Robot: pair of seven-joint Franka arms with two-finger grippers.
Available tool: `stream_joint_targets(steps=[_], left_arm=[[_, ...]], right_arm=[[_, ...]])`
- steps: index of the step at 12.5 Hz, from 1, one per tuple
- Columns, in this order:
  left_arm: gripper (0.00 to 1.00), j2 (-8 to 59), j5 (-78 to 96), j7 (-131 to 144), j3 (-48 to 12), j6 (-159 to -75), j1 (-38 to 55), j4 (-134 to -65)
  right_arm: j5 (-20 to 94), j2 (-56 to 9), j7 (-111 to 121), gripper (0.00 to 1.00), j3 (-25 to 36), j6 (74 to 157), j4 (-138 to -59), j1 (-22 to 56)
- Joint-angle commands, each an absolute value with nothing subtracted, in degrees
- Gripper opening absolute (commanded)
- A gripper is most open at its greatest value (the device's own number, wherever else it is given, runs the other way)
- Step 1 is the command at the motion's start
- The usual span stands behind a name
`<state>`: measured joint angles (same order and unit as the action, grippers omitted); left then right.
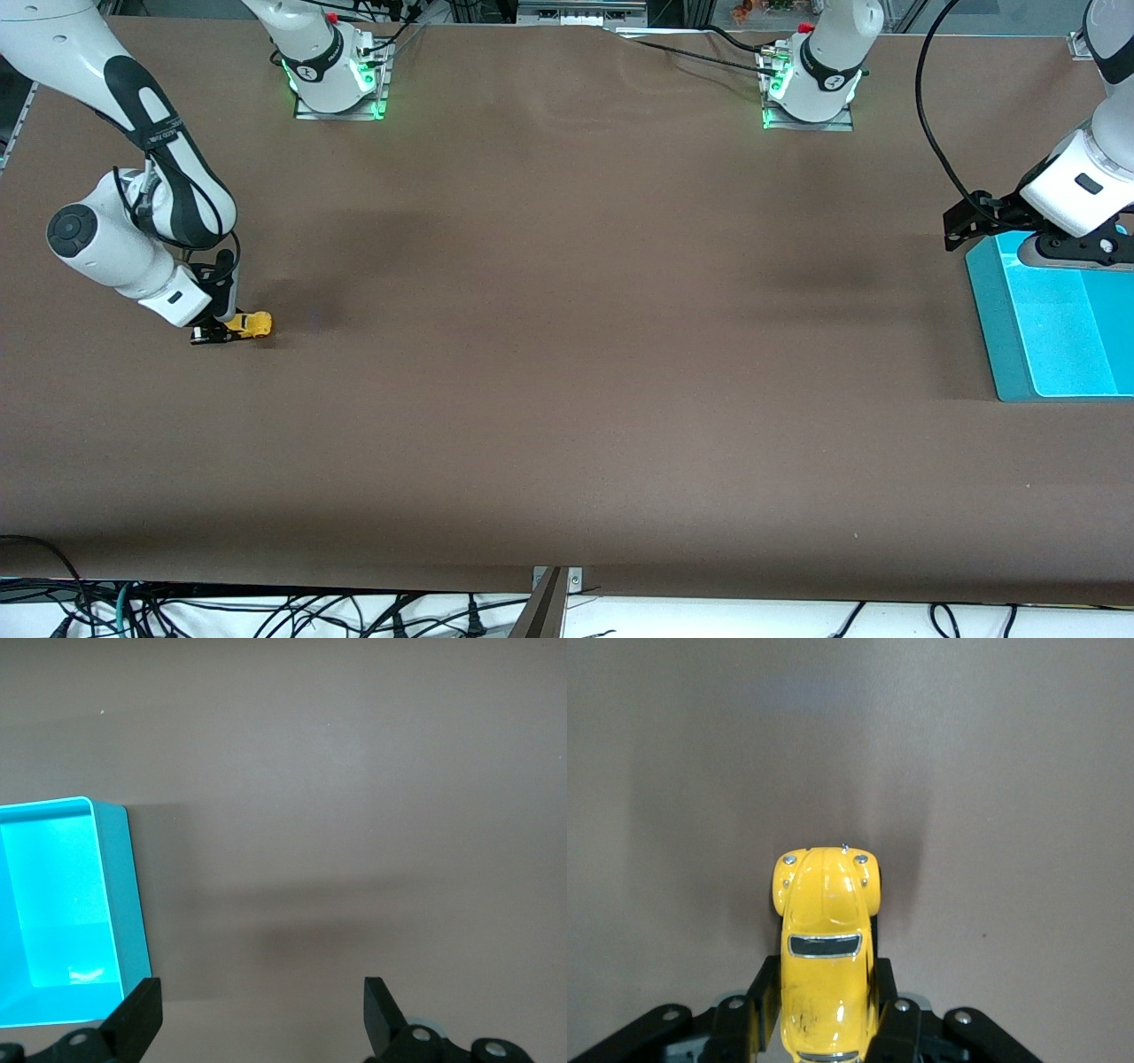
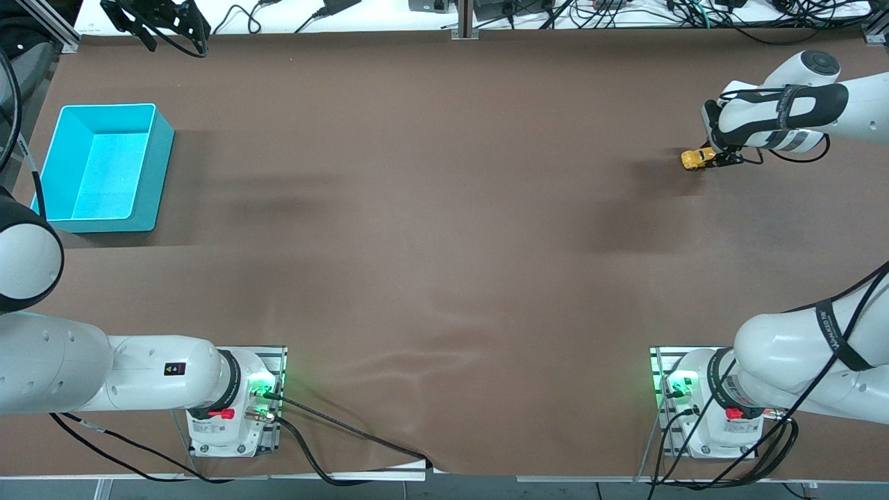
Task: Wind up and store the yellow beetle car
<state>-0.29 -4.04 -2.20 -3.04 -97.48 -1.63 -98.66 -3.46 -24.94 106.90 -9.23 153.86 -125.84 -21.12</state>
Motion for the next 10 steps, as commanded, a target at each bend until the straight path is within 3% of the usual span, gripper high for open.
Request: stream_joint_targets(steps=[1, 2, 3, 4, 10], left_arm=[[1.00, 0.0, -3.9, -1.8, -3.3, -96.1, -2.0, -97.3], [1.00, 0.0, -3.9, -1.8, -3.3, -96.2, -2.0, -97.3], [1.00, 0.0, -3.9, -1.8, -3.3, -96.2, -2.0, -97.3], [1.00, 0.0, -3.9, -1.8, -3.3, -96.2, -2.0, -97.3], [1.00, 0.0, -3.9, -1.8, -3.3, -96.2, -2.0, -97.3]], right_arm=[[-4.0, -29.4, 109.0, 0.14, -9.0, 153.3, -126.0, -23.0], [-4.0, -29.3, 108.6, 0.29, -9.6, 153.1, -125.7, -23.0], [-3.3, -29.3, 108.5, 0.95, -9.8, 153.0, -125.2, -23.0], [-2.2, -29.2, 107.7, 1.00, -10.3, 152.3, -124.3, -23.0], [-2.1, -27.7, 98.1, 1.00, -16.3, 133.3, -110.9, -22.9]])
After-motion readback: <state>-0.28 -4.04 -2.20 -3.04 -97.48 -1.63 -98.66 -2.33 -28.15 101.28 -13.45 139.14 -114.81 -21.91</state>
